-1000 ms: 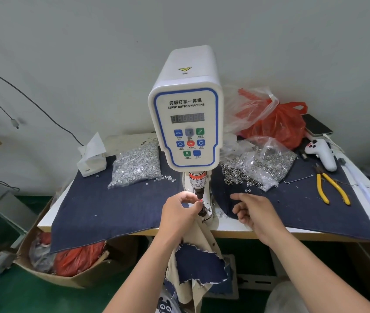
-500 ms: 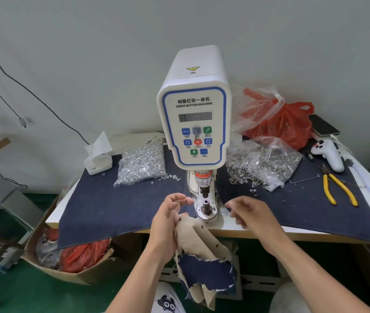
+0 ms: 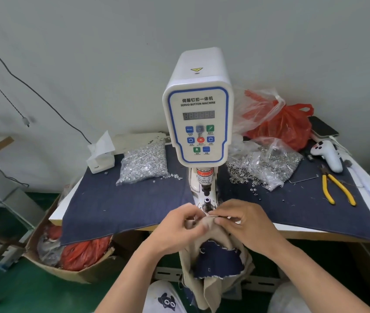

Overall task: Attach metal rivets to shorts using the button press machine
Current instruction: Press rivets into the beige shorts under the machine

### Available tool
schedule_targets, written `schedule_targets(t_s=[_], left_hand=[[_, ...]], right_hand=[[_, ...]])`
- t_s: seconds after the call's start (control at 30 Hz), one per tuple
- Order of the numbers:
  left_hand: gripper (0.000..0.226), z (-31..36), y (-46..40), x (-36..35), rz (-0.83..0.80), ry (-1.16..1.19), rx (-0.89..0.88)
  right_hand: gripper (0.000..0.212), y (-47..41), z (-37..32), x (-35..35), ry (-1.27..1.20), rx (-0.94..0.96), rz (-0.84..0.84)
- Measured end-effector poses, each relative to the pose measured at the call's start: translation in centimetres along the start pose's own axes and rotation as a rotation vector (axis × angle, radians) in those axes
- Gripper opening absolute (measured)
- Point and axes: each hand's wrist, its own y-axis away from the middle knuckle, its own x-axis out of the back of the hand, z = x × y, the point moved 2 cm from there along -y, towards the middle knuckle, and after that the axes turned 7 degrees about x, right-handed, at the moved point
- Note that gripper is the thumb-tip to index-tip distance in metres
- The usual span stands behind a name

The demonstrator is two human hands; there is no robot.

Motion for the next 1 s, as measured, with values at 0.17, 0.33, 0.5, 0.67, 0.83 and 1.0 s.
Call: schedule_targets(t_s=[0.17, 0.33, 0.5, 0.67, 0.83, 1.0], left_hand=[[0.021, -0.3, 0.4, 0.5, -0.028, 0.097, -0.080], [0.033, -0.6, 0.6, -0.6, 0.026, 0.584, -0.083], [0.041, -1.7, 0.4, -2.0, -0.040, 0.538, 0.052], [0.035, -2.6, -0.6, -2.1, -0.028, 0.686, 0.120], [0.039, -2.6, -2.1, -2.0, 0.058, 0.586, 0.147], [0.049, -2.8, -3.8, -1.6, 0.156, 0.564, 0.217]], right_hand=[[0.010, 0.2, 0.2, 0.4, -0.206, -0.114, -0.125], [0.036, 0.2, -0.4, 1.1, -0.430, -0.263, -0.319], [0.033, -0.5, -0.1, 1.6, -0.746, -0.282, -0.140], [0.026, -0.4, 1.6, 0.2, -0.898, -0.436, -0.049], [0.033, -0.3, 4.0, -0.2, -0.753, -0.501, -0.029], [0.036, -1.3, 5.2, -0.4, -0.627, -0.495, 0.014]])
